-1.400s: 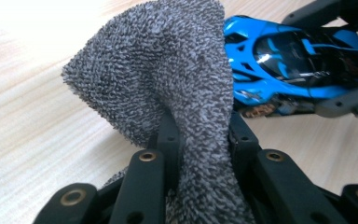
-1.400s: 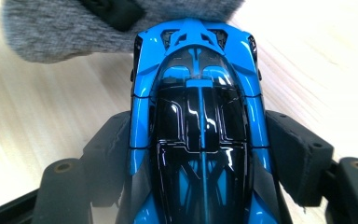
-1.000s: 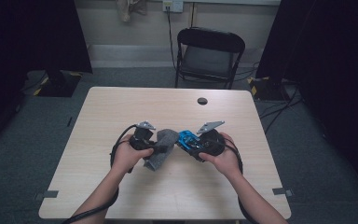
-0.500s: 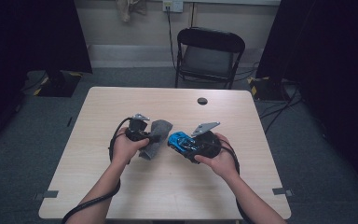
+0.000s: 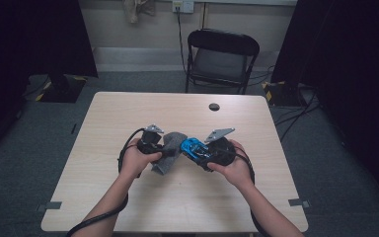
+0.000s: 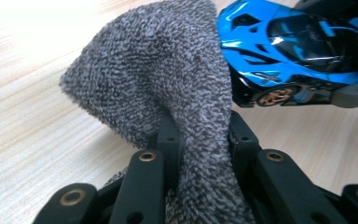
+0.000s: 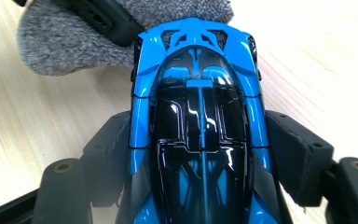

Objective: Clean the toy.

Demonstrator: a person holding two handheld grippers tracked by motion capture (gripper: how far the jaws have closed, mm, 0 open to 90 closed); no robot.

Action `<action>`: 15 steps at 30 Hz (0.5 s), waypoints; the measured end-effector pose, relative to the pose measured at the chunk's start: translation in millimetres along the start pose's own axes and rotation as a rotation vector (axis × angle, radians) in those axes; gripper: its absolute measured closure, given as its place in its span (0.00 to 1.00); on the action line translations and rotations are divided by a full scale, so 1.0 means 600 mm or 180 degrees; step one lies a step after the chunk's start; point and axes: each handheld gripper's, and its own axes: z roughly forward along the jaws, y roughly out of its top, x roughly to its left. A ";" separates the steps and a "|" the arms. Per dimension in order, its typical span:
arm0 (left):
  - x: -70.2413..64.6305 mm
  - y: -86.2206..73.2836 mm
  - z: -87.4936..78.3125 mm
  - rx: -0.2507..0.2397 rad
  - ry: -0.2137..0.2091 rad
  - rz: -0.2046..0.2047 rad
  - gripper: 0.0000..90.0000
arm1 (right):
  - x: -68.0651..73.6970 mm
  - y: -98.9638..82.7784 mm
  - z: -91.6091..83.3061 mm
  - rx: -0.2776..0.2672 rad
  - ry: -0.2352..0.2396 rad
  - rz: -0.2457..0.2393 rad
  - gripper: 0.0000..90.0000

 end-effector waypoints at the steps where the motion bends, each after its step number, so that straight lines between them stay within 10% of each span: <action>1: -0.002 0.000 -0.001 -0.0001 0.0006 0.0011 0.80 | -0.001 0.000 0.000 -0.0004 -0.0005 0.0014 0.32; 15: -0.020 -0.021 -0.007 0.0092 -0.0149 0.0073 0.80 | -0.020 -0.013 0.006 0.0065 -0.0098 0.0137 0.32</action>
